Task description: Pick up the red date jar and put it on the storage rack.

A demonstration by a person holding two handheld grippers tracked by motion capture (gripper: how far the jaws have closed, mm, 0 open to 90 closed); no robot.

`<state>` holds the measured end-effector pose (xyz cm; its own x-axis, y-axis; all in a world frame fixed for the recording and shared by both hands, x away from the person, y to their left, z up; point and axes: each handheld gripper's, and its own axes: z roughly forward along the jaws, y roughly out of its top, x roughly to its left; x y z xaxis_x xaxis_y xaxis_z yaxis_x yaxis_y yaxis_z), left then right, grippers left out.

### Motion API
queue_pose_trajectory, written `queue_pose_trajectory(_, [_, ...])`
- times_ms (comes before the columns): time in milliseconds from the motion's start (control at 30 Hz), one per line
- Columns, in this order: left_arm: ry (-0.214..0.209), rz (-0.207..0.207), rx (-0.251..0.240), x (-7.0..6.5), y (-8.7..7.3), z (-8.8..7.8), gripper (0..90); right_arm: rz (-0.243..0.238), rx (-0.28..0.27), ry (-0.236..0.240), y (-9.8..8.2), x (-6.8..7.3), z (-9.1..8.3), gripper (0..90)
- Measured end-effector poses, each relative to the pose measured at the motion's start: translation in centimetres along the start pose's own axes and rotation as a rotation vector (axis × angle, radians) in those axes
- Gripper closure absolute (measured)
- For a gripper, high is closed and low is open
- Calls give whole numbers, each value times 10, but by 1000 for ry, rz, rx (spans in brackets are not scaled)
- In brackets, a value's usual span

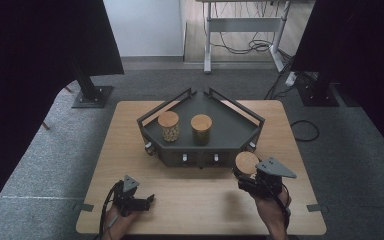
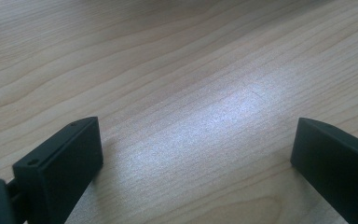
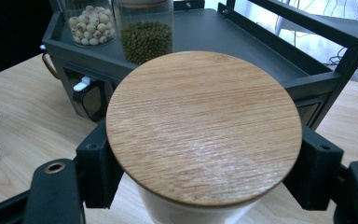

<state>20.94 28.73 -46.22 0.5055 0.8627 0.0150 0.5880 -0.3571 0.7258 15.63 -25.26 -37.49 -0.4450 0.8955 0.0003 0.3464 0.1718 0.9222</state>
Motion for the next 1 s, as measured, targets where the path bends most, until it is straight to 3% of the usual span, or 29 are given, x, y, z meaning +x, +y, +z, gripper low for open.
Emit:
queue_pose_trajectory(433, [0,0,0,0,0,0,19,31,1,-9,5,-8,9,249])
queue_pose_trajectory(1000, [-1,0,-1,0,0,0,19,17,-8,-12,26,-11,19,249])
